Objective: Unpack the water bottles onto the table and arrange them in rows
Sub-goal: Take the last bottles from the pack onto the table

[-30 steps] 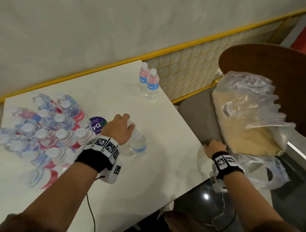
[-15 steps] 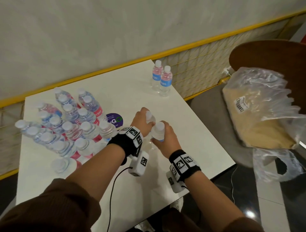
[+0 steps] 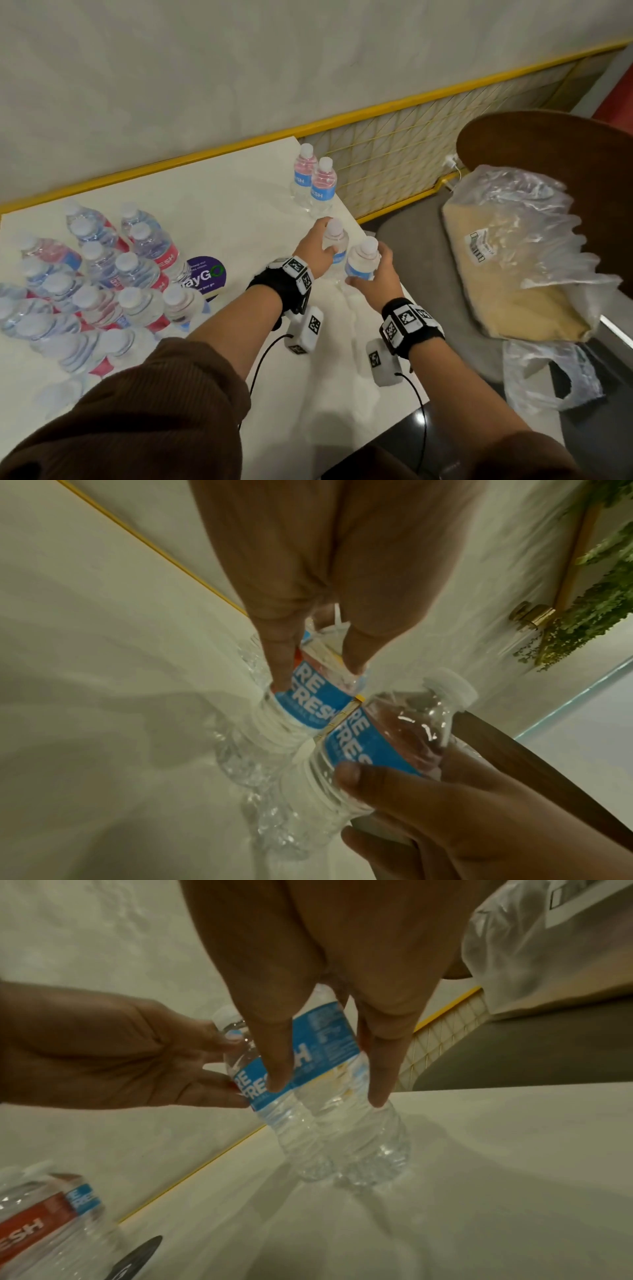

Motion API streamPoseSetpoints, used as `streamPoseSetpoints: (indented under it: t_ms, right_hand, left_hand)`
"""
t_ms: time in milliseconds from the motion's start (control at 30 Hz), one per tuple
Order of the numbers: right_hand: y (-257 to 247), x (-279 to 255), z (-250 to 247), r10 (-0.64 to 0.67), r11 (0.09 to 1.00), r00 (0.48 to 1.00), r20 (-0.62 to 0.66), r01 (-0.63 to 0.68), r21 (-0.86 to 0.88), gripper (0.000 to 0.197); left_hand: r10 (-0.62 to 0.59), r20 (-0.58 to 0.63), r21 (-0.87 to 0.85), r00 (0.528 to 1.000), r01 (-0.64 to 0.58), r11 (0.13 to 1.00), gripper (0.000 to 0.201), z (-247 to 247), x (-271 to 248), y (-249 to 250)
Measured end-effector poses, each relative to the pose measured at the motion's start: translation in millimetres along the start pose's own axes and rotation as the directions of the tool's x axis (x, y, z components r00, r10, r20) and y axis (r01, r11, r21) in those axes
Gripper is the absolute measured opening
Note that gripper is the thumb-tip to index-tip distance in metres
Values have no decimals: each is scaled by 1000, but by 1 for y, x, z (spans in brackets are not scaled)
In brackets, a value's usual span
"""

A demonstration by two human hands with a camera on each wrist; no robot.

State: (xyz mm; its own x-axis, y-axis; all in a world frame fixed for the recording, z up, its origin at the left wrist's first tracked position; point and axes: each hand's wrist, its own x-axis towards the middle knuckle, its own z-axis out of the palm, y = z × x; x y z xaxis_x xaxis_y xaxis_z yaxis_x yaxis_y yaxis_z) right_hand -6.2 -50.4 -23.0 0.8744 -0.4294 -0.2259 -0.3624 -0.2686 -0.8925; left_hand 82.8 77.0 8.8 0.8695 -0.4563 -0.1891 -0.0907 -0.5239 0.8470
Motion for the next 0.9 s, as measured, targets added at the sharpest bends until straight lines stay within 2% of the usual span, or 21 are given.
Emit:
streamPoseSetpoints:
  t_ms: [67, 133, 200, 300, 500, 767, 900]
  right_hand:
    - [7, 10, -5, 35, 999, 998, 52, -34, -19, 86]
    - [14, 18, -7, 48, 998, 996, 77, -45, -36, 82]
    - [18, 26, -6, 36, 999, 997, 70, -33, -35, 79]
    - [16, 42, -3, 37, 999, 999, 35, -37, -23, 72]
    - [8, 76, -3, 88, 993, 995, -47, -91, -74, 69]
    - [4, 96, -1, 121, 986, 993, 1, -120, -112, 69]
    - [6, 99, 0, 136, 982, 991, 2, -135, -135, 69]
  left_hand:
    - [-33, -63, -83, 997, 27, 996, 69, 5, 11, -10]
    - [-128, -119, -109, 985, 115, 987, 77, 13, 14, -23]
    - [-202, -127, -105, 971, 189, 976, 82, 24, 16, -36]
    - [-230, -122, -138, 966, 213, 967, 84, 36, 30, -42]
    - [-220, -164, -109, 962, 204, 973, 61, 37, 66, -42]
    - [-239, -141, -8, 961, 240, 971, 46, 24, 100, -43]
    - [-207, -109, -37, 972, 204, 978, 40, 22, 107, -43]
